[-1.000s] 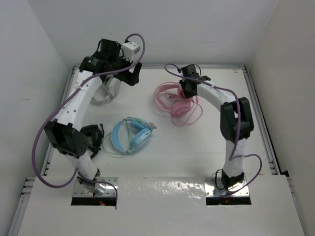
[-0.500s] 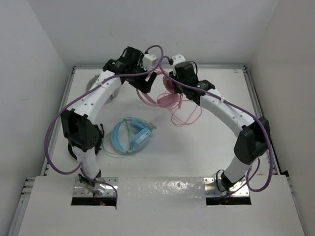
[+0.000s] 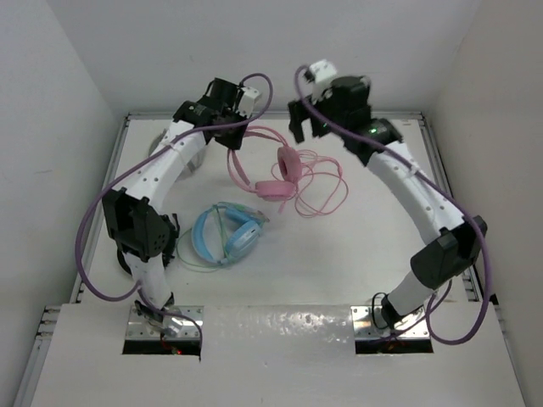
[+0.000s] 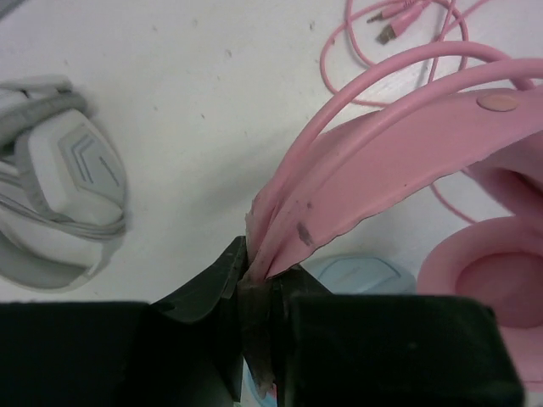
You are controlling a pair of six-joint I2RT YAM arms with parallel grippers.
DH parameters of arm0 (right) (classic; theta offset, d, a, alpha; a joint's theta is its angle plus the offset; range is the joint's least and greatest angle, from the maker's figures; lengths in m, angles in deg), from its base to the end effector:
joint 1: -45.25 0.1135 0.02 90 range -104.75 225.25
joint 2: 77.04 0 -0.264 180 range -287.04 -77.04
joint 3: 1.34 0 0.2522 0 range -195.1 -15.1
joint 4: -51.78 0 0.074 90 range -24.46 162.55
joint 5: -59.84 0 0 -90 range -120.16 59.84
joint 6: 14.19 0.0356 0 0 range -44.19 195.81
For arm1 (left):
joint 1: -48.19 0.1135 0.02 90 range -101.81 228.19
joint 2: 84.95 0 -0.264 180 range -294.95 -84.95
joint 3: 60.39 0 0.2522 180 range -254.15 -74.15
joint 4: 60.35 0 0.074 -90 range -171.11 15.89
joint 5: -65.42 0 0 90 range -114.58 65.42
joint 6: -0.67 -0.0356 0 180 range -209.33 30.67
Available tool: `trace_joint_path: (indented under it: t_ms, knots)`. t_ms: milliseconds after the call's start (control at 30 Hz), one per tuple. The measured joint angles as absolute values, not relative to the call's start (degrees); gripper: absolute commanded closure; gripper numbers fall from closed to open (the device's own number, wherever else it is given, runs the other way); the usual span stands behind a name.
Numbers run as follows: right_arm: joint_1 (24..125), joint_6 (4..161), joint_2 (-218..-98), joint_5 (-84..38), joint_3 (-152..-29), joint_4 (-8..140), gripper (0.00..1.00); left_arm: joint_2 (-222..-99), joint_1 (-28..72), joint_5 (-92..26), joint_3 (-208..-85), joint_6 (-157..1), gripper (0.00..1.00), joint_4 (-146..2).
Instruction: Wrap the headphones
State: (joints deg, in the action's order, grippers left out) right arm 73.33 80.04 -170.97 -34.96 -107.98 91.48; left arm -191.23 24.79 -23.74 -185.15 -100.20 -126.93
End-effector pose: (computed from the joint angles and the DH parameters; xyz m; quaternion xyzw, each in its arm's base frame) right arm 0.3381 0.1770 0.3827 -0.1546 0.8380 0.1110 0.5114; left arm 0.3732 -0.1609 0.3653 0.2726 0.8932 -0.0322 0.3562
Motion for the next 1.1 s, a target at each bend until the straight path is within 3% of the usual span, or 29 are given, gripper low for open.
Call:
trace_joint_path:
  t_ms: [167, 267, 367, 600, 867, 1100]
  knots:
    - [61.83, 80.71, -163.02, -19.94, -110.53, 84.66, 0.01, -191.54, 31.52, -31.19, -185.77, -97.69, 1.0, -130.12]
    - [58.95, 79.71, -153.33, -14.48, -100.74, 77.56, 0.06, -192.5, 36.2, -34.71, -190.27, -95.35, 1.0, -130.8]
    - [60.19, 75.05, -146.8, -10.54, -84.98, 68.2, 0.02, -192.48, 39.3, -35.74, -197.07, -93.86, 1.0, -129.42]
    - [60.26, 63.34, -160.09, -7.99, -62.01, 51.02, 0.01, -186.2, 39.0, -37.7, -204.5, -88.55, 1.0, -123.74]
    - [60.65, 55.25, -169.51, -6.41, -70.01, 39.22, 0.01, -184.04, 38.8, -40.59, -210.35, -84.44, 1.0, -121.99]
    - [62.25, 59.32, -178.03, -4.64, -75.52, 32.36, 0.06, -184.17, 38.8, -40.41, -210.35, -82.61, 1.0, -122.32]
